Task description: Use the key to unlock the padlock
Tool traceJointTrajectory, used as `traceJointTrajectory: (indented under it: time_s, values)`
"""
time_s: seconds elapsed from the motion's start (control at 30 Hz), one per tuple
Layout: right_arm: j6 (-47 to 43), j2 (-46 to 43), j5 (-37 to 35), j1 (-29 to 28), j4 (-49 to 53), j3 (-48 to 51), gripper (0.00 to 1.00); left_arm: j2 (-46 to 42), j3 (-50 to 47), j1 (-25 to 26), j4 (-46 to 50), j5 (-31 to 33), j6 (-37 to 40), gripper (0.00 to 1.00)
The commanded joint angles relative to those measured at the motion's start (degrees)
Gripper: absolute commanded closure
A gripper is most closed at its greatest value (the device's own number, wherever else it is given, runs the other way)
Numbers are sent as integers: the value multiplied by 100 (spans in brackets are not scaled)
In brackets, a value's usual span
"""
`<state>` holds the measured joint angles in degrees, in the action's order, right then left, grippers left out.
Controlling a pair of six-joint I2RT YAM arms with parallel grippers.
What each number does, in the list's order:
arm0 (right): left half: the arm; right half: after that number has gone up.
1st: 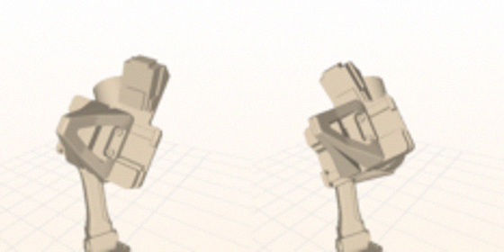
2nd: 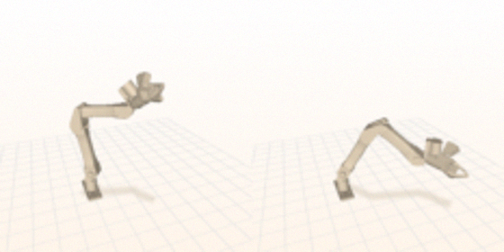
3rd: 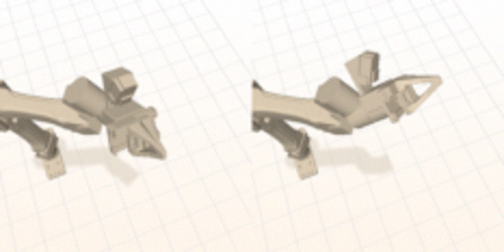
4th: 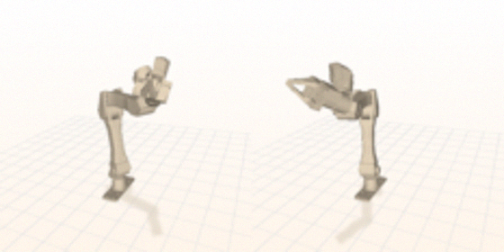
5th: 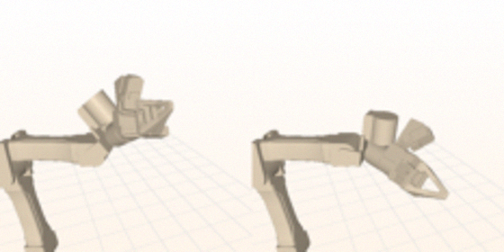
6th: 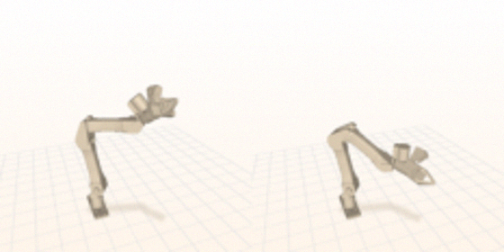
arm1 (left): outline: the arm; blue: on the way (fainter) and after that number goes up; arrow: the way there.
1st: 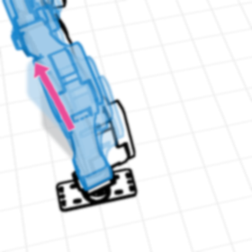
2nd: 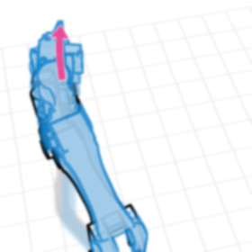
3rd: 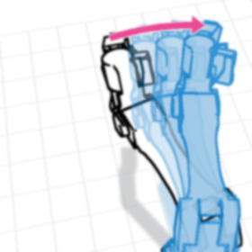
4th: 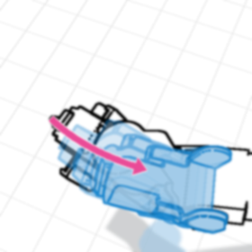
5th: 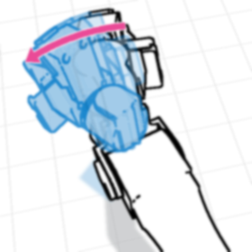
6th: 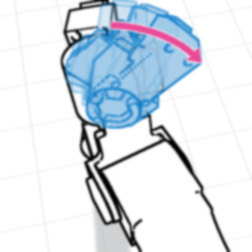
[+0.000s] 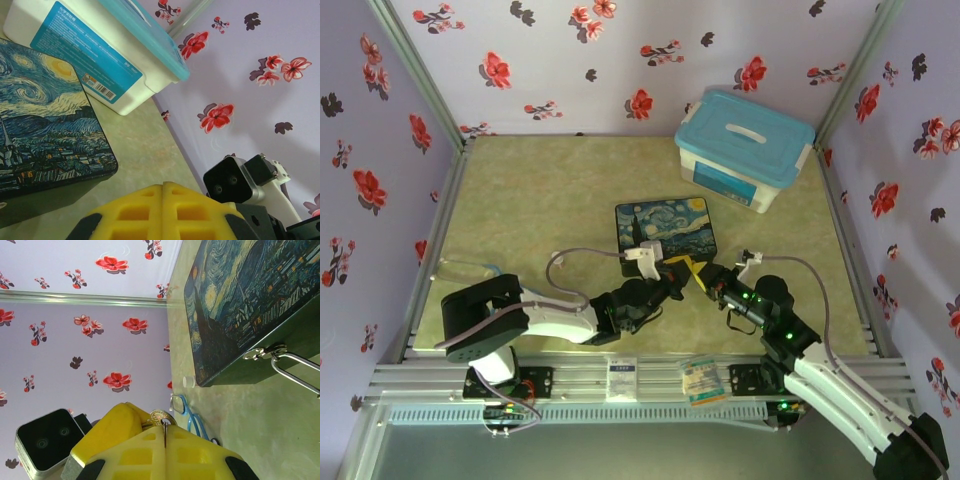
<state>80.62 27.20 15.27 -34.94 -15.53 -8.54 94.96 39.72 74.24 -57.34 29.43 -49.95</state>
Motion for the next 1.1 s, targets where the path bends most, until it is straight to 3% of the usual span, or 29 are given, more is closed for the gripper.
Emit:
traceJointTrajectory:
  time_s: [0.0,0.03,0.07,0.13,0.17,0.27,0.33,0.43,0.5,0.7,0.83,1.07]
  values:
    - [-154,-162,459,-127,-120,25,100,-122,77,-64,-34,-34,48,100]
    - [-310,-228,542,-127,-77,19,100,-171,25,-114,-13,-56,-23,100]
    - [-497,-304,615,-112,60,-8,90,-212,-34,-153,-25,-121,-88,100]
    - [-989,-581,672,-39,668,-123,51,-353,-140,-233,-7,-285,-218,100]
    - [-1180,-743,672,-3,865,-156,42,-430,-172,-245,47,-336,-293,100]
    - [-1849,-1142,631,181,1577,-394,22,-689,-279,-262,237,-470,-589,100]
    - [-2147,-1196,666,348,1698,-471,15,-782,-359,-288,248,-636,-842,100]
    - [-2235,-830,1050,576,928,-376,14,-727,-405,-416,169,-1150,-1495,100]
    - [-2277,-467,1401,627,84,-284,16,-580,-510,-506,-384,-1530,-1841,100]
    - [-1953,271,2136,673,-2188,-144,19,-725,-615,-489,-533,-1739,-2057,100]
    - [-2031,406,2258,697,-2078,-144,26,-990,-692,-498,-493,-1696,-1985,100]
    - [-1747,533,2306,765,-2532,-15,47,-1216,-730,-485,-558,-1694,-1881,100]
